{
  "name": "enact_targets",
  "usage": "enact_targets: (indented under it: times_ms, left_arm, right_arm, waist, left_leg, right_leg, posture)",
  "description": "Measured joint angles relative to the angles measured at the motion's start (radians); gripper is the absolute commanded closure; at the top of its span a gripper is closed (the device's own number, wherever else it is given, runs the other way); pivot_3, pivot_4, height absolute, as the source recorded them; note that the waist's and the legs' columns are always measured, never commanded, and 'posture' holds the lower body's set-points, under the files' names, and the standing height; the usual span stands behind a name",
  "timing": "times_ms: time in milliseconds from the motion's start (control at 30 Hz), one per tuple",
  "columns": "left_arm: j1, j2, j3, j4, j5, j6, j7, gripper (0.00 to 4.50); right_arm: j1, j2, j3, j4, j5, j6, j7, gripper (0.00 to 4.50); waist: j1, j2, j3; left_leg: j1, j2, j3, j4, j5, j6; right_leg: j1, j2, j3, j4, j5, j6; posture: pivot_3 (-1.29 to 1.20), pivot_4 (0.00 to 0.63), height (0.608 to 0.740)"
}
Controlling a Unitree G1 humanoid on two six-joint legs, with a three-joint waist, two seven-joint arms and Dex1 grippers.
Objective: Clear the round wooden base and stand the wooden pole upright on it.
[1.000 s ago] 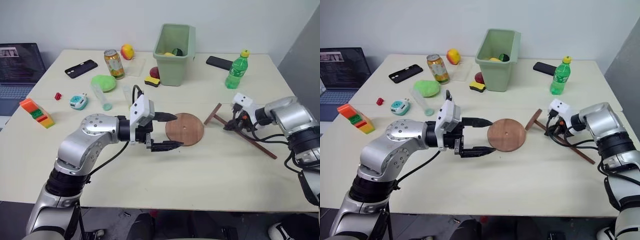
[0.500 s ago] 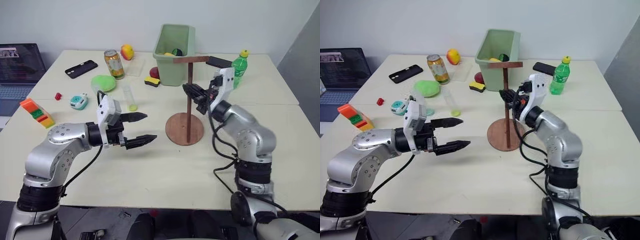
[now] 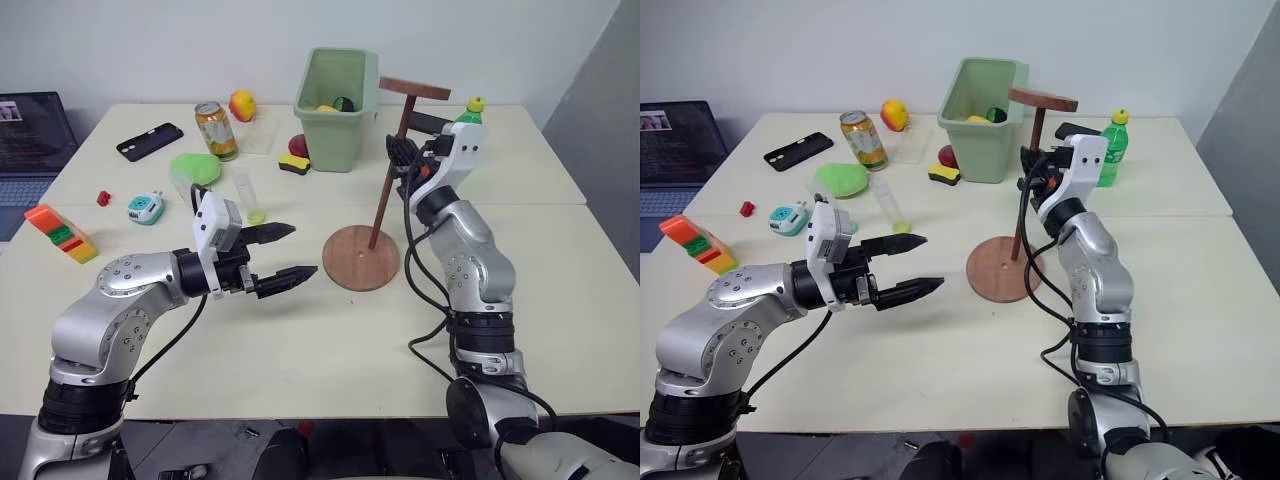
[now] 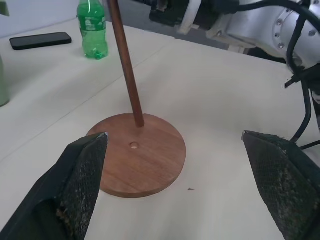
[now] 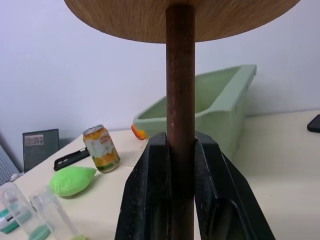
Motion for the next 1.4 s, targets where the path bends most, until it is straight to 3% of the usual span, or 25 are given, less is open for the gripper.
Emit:
enact_targets:
  times_ms: [700, 1000, 1100, 1400]
  left_arm:
    - [0.002, 0.007, 0.0, 0.004, -0.004, -0.001, -0.001, 0.0]
    - [-0.001, 0.006, 0.0, 0.006, -0.003, -0.003, 0.003, 0.0]
    - [0.0, 0.007, 0.0, 0.005, -0.004, -0.003, 0.003, 0.0]
    - [0.002, 0.007, 0.0, 0.005, -0.004, -0.003, 0.003, 0.0]
  right_arm:
    - [0.011, -0.005, 0.095, 0.124, -0.043, -0.185, 0.013, 4.26]
    - [0.236, 0.008, 0.24, 0.01, -0.161, -0.446, 0.038, 4.26]
    - [0.258, 0.0, 0.258, 0.003, -0.171, -0.424, 0.042, 4.26]
    - [0.247, -0.048, 0.304, -0.088, -0.195, -0.241, 0.068, 4.26]
  waist:
    - [0.0, 0.0, 0.0]
    - [0.003, -0.001, -0.002]
    - [0.003, 0.0, -0.002]
    - [0.003, -0.001, -0.012]
  left_leg:
    - [0.0, 0.0, 0.0, 0.0, 0.0, 0.0]
    - [0.006, 0.0, -0.001, 0.0, 0.0, 0.0]
    - [0.018, 0.001, -0.001, -0.003, -0.002, 0.004]
    - [0.02, 0.002, -0.002, -0.005, -0.003, 0.004]
  right_leg:
    - [-0.001, 0.0, 0.001, 0.001, 0.0, 0.0]
    - [0.005, 0.0, 0.001, 0.0, 0.0, 0.0]
    - [0.015, 0.001, 0.003, 0.0, 0.0, 0.0]
    - [0.018, 0.002, 0.002, -0.003, 0.0, 0.0]
  posture:
    - [0.0, 0.15, 0.74]
    - [0.0, 0.15, 0.74]
    - [0.0, 0.15, 0.74]
    - [0.0, 0.15, 0.74]
